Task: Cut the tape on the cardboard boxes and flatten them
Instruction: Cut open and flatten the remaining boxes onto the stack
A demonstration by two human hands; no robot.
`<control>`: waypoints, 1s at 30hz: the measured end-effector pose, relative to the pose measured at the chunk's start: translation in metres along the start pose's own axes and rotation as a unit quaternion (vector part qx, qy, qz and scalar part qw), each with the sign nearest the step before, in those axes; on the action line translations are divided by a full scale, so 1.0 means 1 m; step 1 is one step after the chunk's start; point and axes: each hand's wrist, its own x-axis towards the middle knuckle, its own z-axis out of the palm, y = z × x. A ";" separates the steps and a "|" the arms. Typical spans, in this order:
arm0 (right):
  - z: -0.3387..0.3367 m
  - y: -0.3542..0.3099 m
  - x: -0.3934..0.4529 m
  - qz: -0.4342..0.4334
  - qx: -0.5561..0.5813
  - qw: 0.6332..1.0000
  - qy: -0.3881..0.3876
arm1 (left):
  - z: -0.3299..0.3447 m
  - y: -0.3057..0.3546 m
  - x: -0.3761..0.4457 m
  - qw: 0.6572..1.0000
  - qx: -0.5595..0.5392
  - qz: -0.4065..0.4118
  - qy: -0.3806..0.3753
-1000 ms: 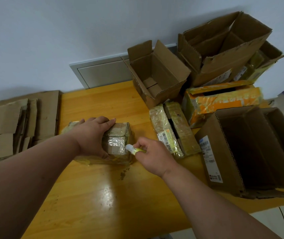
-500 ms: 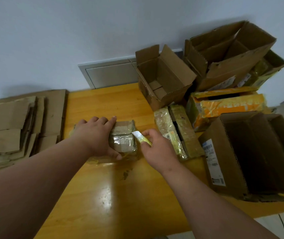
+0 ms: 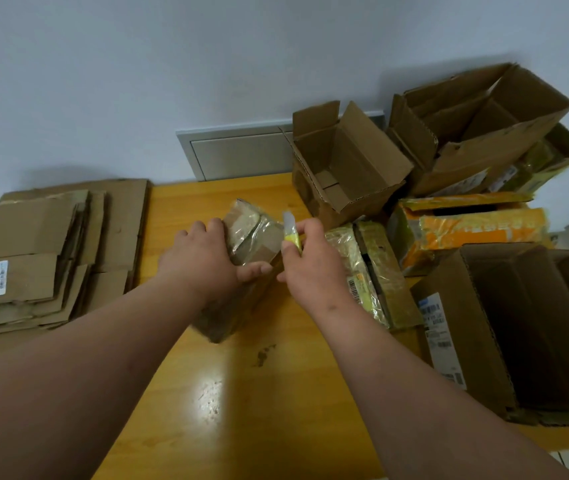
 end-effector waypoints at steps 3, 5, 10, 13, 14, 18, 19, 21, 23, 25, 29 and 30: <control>0.010 -0.009 0.002 0.022 0.084 0.996 -0.034 | -0.006 0.000 0.007 0.992 -0.115 -0.034 -0.025; 0.018 -0.017 0.004 0.023 0.105 0.993 -0.048 | -0.008 0.001 0.009 0.977 -0.197 -0.062 -0.050; 0.019 -0.018 0.017 0.079 0.061 0.995 -0.015 | -0.003 -0.019 0.004 0.950 -0.284 -0.080 -0.105; 0.013 -0.014 0.018 0.070 0.016 0.997 -0.032 | -0.005 -0.031 0.006 0.947 -0.307 -0.035 -0.087; 0.013 -0.014 0.018 0.064 0.002 0.997 -0.040 | -0.006 -0.035 0.007 0.946 -0.310 -0.021 -0.088; 0.018 -0.017 0.020 0.047 -0.028 0.997 -0.055 | -0.012 -0.054 0.012 0.931 -0.341 -0.008 -0.128; 0.021 -0.019 0.021 0.041 -0.033 0.997 -0.058 | -0.013 -0.057 0.015 0.929 -0.343 -0.006 -0.140; 0.027 -0.027 0.023 0.030 -0.041 0.997 -0.066 | -0.017 -0.062 0.020 0.931 -0.324 -0.003 -0.167; 0.035 -0.035 0.027 0.022 -0.061 0.995 -0.070 | -0.019 -0.065 0.026 0.934 -0.306 -0.001 -0.184; 0.041 -0.041 0.032 0.016 -0.088 0.994 -0.065 | -0.020 -0.067 0.031 0.940 -0.286 0.011 -0.184; 0.053 -0.053 0.043 0.001 -0.131 0.990 -0.058 | -0.021 -0.078 0.042 0.959 -0.210 0.036 -0.189; 0.055 -0.056 0.045 -0.002 -0.142 0.988 -0.058 | -0.021 -0.081 0.044 0.961 -0.199 0.037 -0.190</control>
